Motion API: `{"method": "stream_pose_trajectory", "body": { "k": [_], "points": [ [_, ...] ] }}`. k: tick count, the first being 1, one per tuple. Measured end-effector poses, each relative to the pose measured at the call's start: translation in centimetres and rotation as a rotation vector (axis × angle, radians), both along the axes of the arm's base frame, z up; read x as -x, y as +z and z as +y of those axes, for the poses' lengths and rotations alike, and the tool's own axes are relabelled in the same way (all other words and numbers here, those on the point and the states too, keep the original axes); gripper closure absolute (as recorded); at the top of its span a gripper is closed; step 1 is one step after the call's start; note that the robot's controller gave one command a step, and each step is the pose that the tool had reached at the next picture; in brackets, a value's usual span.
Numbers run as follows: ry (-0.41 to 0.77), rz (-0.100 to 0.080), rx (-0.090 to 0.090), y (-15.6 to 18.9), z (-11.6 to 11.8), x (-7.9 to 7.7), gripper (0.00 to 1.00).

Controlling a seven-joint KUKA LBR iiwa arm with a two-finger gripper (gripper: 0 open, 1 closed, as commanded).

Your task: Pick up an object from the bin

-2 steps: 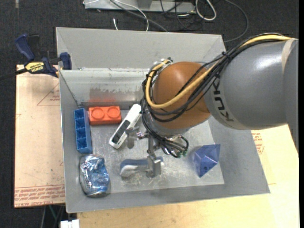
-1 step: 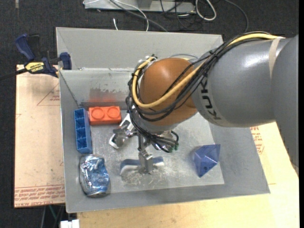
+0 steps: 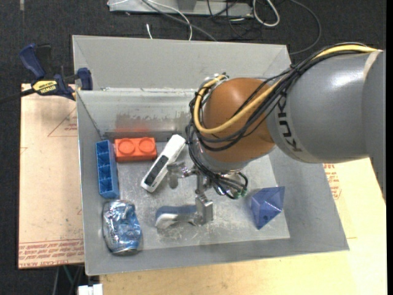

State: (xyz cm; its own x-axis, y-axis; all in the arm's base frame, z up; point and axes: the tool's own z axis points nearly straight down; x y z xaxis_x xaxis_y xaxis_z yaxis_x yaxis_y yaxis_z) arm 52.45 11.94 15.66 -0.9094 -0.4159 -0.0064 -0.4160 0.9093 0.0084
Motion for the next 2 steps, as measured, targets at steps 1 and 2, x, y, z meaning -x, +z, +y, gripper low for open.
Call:
{"method": "stream_pose_trajectory", "body": {
  "k": [1,2],
  "points": [
    [0.296,-0.005,-0.004,-4.0,2.1,1.4,0.0],
    [-0.041,-0.002,0.0,-6.3,-2.7,3.0,0.0]
  ]
}}
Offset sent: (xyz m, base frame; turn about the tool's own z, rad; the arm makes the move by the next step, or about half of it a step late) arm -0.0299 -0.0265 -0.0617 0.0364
